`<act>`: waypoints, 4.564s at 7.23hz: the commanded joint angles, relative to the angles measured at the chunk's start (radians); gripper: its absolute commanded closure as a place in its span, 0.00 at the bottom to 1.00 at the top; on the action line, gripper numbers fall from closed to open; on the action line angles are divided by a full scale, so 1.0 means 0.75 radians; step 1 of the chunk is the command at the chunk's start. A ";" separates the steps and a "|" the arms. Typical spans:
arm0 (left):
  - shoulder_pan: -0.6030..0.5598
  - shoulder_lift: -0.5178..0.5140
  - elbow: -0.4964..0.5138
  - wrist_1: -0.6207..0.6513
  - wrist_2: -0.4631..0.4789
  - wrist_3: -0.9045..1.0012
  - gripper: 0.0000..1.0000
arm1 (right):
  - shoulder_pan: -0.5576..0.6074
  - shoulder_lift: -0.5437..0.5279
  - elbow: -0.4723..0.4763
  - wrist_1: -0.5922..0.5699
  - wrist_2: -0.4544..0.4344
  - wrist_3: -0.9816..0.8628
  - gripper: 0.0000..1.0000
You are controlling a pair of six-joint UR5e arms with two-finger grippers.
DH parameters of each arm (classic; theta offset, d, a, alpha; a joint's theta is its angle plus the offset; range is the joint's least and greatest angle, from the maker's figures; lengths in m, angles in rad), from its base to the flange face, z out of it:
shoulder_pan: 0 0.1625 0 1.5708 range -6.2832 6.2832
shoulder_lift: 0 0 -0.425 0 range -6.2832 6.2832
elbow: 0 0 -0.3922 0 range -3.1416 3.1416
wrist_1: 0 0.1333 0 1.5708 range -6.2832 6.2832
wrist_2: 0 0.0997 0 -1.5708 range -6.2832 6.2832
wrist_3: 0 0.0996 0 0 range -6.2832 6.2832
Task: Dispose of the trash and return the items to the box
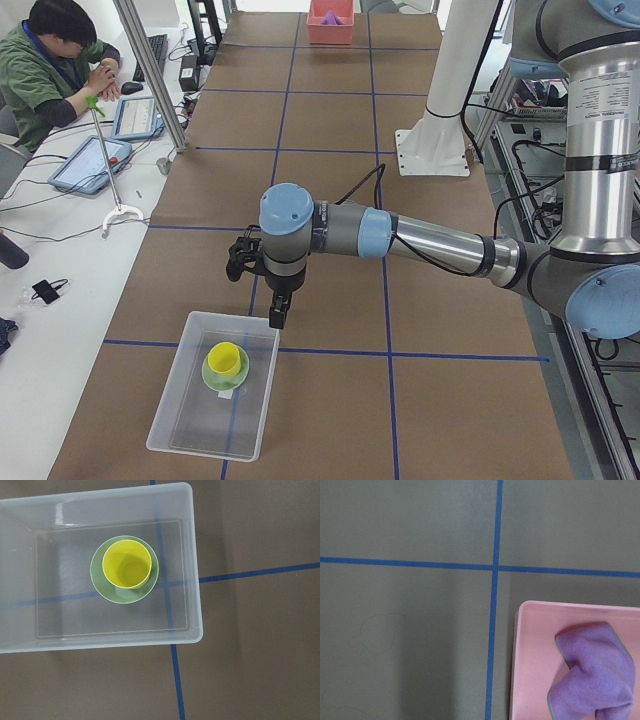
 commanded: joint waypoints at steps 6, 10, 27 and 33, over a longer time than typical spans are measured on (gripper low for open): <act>0.002 0.006 0.014 0.004 -0.001 0.007 0.02 | -0.006 -0.110 0.037 -0.012 -0.154 -0.202 0.00; 0.002 0.004 0.016 0.006 -0.001 0.007 0.02 | -0.006 -0.108 0.047 -0.014 -0.095 -0.198 0.00; 0.002 0.002 0.041 0.006 0.001 0.007 0.02 | -0.004 -0.108 0.073 -0.014 -0.023 -0.198 0.00; 0.002 0.002 0.043 0.006 0.003 0.007 0.02 | -0.006 -0.108 0.073 -0.014 0.003 -0.198 0.00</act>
